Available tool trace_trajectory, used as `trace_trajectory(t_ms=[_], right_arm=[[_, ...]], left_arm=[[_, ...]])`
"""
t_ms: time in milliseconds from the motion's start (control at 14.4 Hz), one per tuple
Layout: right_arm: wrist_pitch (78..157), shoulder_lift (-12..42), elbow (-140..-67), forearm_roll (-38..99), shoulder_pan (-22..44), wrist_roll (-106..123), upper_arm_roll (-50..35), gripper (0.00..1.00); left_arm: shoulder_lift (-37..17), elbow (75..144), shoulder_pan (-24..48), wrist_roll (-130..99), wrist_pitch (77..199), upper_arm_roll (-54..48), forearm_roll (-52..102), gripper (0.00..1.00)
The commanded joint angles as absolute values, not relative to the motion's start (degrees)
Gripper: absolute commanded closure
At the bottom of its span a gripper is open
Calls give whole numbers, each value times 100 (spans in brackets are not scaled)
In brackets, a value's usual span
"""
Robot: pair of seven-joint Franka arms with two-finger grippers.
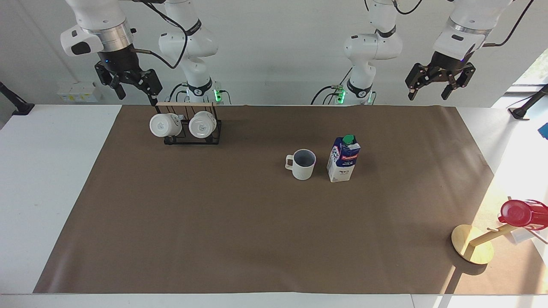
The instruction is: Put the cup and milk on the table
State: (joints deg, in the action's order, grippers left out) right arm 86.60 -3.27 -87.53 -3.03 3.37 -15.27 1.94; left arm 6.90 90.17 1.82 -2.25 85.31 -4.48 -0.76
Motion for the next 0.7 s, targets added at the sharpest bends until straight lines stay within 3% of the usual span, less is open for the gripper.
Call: trace_trajectory(t_ms=[0,626], right_arm=[[8543,-334,-8701,-334,264,-1415,158,0],[8552,-334,-8701,-334,264,-1389,149,0]], left_arm=[[686,8877,-34,26,8245,-492,-105,0],[914,8973,44,70,8059,-597,184,0]])
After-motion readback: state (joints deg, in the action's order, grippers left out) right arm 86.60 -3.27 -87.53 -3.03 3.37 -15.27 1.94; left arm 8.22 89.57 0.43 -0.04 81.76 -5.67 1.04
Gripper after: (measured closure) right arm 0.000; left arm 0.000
